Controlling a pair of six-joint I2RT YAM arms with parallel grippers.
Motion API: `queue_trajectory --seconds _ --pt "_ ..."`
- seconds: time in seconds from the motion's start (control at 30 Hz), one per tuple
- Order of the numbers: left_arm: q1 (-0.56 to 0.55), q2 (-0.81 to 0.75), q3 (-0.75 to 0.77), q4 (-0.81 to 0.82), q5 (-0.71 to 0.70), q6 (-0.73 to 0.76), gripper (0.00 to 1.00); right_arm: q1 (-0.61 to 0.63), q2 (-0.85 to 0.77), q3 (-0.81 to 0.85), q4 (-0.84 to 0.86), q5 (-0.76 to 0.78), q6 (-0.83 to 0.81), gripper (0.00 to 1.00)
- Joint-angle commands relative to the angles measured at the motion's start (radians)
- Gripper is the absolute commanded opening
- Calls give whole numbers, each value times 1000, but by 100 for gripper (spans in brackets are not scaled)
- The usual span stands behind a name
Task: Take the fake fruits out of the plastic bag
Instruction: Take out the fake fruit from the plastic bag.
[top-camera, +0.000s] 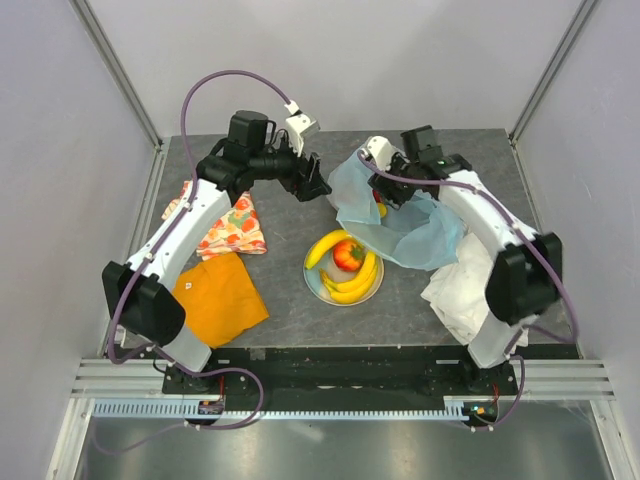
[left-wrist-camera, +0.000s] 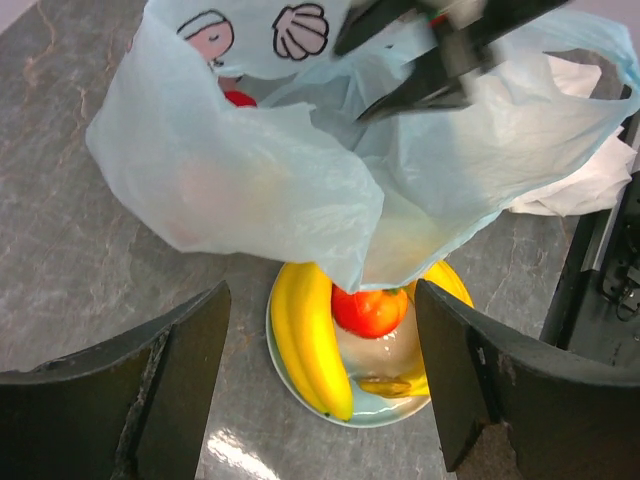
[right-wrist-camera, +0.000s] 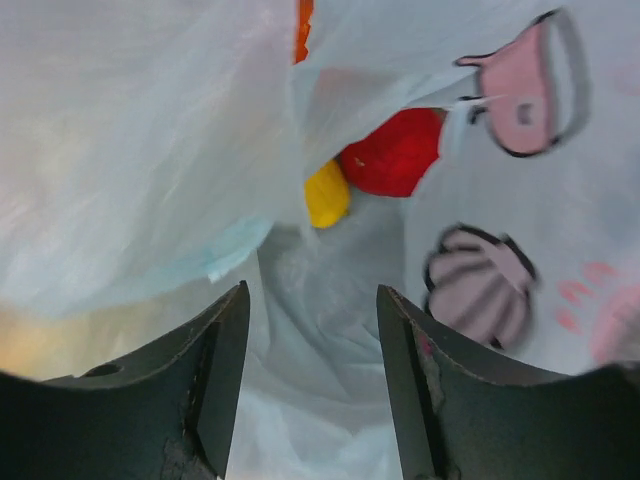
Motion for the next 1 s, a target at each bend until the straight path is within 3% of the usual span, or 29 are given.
queue_trajectory --seconds 0.0,0.33,0.6,0.97 --pt "0 13 96 -53 62 72 82 -18 176 130 -19 -5 139 62" --pt "0 39 89 -81 19 66 80 -28 421 269 -19 -10 29 60" --pt "0 53 92 -87 -5 61 80 -13 454 301 -32 -123 -99 54" --pt "0 71 99 -92 -13 58 80 22 533 304 -88 -108 -263 56"
